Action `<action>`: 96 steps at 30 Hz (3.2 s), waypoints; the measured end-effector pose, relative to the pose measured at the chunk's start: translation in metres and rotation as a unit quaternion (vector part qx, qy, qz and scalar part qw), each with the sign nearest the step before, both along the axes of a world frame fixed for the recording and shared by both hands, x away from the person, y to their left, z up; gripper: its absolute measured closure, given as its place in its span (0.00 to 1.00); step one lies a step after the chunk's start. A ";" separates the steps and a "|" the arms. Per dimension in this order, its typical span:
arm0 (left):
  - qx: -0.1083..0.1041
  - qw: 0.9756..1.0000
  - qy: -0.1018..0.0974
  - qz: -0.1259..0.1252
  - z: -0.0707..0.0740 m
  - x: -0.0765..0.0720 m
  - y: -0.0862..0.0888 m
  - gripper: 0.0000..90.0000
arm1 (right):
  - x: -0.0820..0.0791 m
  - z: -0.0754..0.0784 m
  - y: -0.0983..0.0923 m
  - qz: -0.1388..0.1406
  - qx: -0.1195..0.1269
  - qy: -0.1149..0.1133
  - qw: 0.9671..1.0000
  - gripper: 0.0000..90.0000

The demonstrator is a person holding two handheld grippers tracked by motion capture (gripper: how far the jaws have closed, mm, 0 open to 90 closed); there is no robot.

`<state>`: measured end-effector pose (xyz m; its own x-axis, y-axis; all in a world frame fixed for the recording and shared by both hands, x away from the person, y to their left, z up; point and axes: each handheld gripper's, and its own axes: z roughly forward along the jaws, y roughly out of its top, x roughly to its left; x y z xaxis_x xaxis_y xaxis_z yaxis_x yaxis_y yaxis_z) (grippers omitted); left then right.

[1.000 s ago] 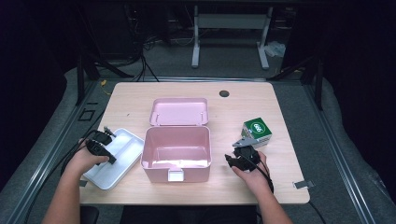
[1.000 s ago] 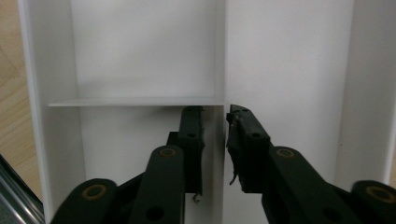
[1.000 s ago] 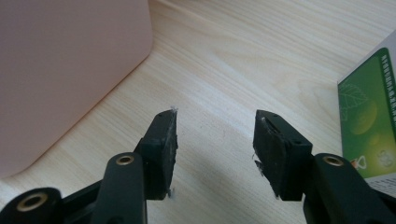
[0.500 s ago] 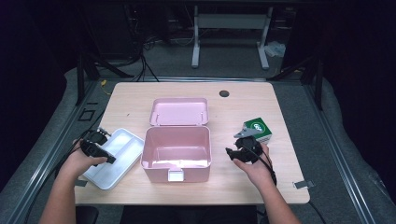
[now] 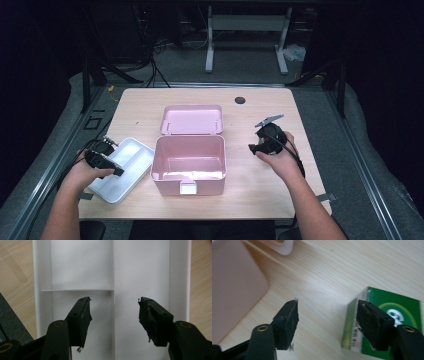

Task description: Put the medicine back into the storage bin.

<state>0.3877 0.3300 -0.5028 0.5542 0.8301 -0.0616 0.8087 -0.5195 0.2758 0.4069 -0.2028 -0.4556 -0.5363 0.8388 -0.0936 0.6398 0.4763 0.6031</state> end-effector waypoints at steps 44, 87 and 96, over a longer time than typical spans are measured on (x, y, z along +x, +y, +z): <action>-0.007 1.000 0.016 0.014 -0.003 -0.010 0.007 0.50 | 0.087 -0.011 -0.044 -0.112 -0.062 0.213 0.968 0.15; -0.008 1.000 0.015 0.006 -0.003 -0.011 0.004 0.50 | 0.082 0.037 -0.040 -0.112 -0.070 0.223 0.966 0.19; -0.010 1.000 0.014 0.007 -0.003 -0.011 0.005 0.49 | 0.072 0.076 -0.027 -0.048 -0.102 0.205 0.972 0.19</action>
